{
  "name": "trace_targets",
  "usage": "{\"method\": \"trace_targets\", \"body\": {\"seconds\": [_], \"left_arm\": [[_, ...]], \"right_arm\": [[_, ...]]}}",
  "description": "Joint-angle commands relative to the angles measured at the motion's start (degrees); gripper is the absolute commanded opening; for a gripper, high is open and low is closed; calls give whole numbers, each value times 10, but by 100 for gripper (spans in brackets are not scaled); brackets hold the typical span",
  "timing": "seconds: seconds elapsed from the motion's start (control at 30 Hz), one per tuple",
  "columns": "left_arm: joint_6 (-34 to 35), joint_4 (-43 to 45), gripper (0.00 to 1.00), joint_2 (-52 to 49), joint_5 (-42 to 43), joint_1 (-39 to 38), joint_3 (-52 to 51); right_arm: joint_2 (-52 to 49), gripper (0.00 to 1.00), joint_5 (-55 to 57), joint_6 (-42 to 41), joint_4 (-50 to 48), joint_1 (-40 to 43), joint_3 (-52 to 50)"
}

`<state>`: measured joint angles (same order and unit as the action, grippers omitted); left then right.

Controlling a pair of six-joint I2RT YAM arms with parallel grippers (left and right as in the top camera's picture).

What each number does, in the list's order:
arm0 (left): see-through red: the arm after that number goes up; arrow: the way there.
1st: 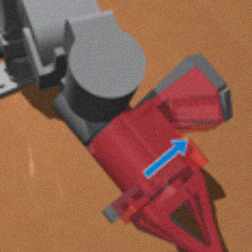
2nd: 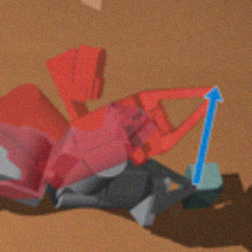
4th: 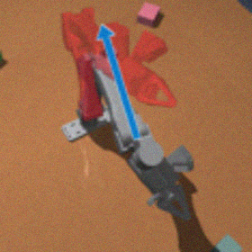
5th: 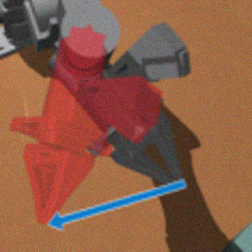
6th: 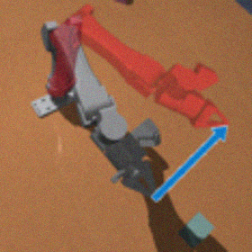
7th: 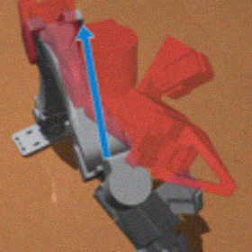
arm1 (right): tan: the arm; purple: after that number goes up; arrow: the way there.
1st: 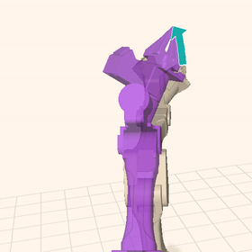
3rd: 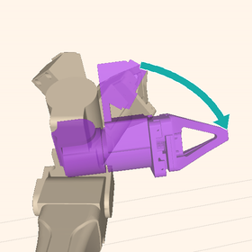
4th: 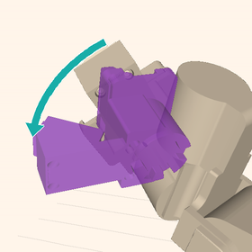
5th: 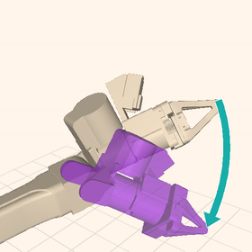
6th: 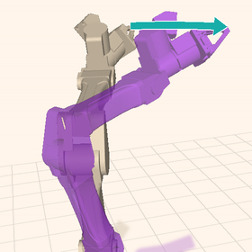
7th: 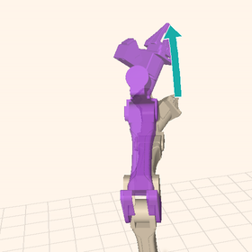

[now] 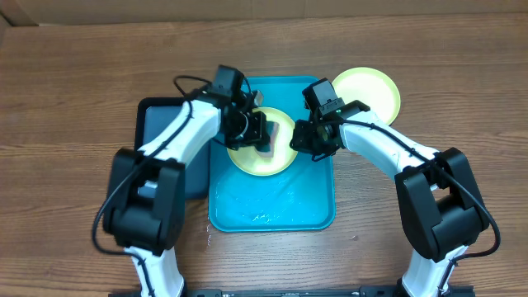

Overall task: Clean dirty plates on tray and stack at the side
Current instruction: 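Keep scrubbing the plate center with the left gripper's green sponge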

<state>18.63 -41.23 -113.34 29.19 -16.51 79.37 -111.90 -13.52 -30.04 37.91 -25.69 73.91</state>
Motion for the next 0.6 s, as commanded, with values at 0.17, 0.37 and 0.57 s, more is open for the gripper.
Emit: {"method": "trace_targets", "body": {"seconds": [0.17,0.37,0.57], "left_arm": [[-24,-77,4,75,-195,-9,31],[-23,-70,4,42,-223,-26,11],[-8,-58,4,13,-223,-30,9]], "right_arm": [[16,4,-42,-1,-10,-4,3],[15,4,-39,-1,-13,-13,3],[11,4,-10,-1,-13,-28,2]]}}
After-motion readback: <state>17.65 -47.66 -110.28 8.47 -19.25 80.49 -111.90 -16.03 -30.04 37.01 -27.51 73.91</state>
